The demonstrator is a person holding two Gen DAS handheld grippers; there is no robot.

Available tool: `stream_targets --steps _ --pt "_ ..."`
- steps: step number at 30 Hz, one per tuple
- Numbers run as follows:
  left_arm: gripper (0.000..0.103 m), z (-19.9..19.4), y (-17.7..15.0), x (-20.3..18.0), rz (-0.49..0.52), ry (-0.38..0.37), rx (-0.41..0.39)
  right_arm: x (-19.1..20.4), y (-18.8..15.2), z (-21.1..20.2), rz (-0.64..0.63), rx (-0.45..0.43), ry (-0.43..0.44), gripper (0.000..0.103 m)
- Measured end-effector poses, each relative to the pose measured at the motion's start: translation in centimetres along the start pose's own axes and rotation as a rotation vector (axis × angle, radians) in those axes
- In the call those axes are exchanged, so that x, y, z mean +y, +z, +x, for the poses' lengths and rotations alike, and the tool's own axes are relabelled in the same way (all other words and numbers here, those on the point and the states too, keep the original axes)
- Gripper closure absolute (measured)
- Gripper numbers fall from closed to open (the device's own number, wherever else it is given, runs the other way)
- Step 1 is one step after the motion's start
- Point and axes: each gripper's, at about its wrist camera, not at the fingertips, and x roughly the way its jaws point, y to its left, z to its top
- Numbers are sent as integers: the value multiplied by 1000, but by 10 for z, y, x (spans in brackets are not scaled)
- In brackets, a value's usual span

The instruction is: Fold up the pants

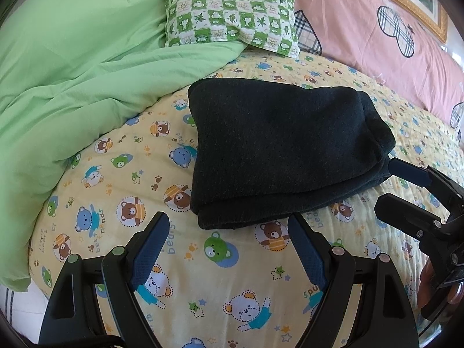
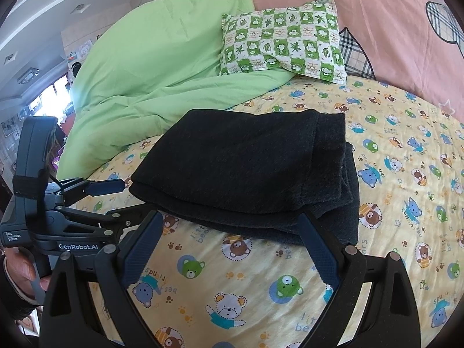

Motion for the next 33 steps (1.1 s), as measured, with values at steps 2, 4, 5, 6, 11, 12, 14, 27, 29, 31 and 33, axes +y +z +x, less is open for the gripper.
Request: stream_targets --steps 2,4,5,6,11,12,14,27,29,31,33 --pt "19 0 1 0 1 1 -2 0 0 -1 1 -2 1 9" --pt "19 -1 0 0 1 3 -4 0 1 -1 0 -5 0 9" --pt "19 0 1 0 1 2 -3 0 1 -1 -1 -6 0 9" --pt "19 0 0 0 2 1 -3 0 2 -1 -2 -7 0 9" --pt "19 -1 3 -1 3 -1 -8 1 3 -2 -4 -13 -2 9" --pt "18 -2 4 -1 4 -1 -11 1 3 -3 -3 -15 -3 9" --pt "18 -2 6 -1 4 -3 -14 0 5 -4 -3 -19 -4 9" --pt "17 -2 9 -3 6 -3 -15 1 7 -7 -8 -31 -8 9" --pt "17 -2 10 -3 6 -4 -18 1 7 -6 -8 -32 -8 9" --pt "15 -2 13 -4 5 -5 -19 1 8 -7 -10 -35 -9 9" --pt "15 -1 16 -4 3 -10 -18 1 10 -8 -13 -39 -9 9"
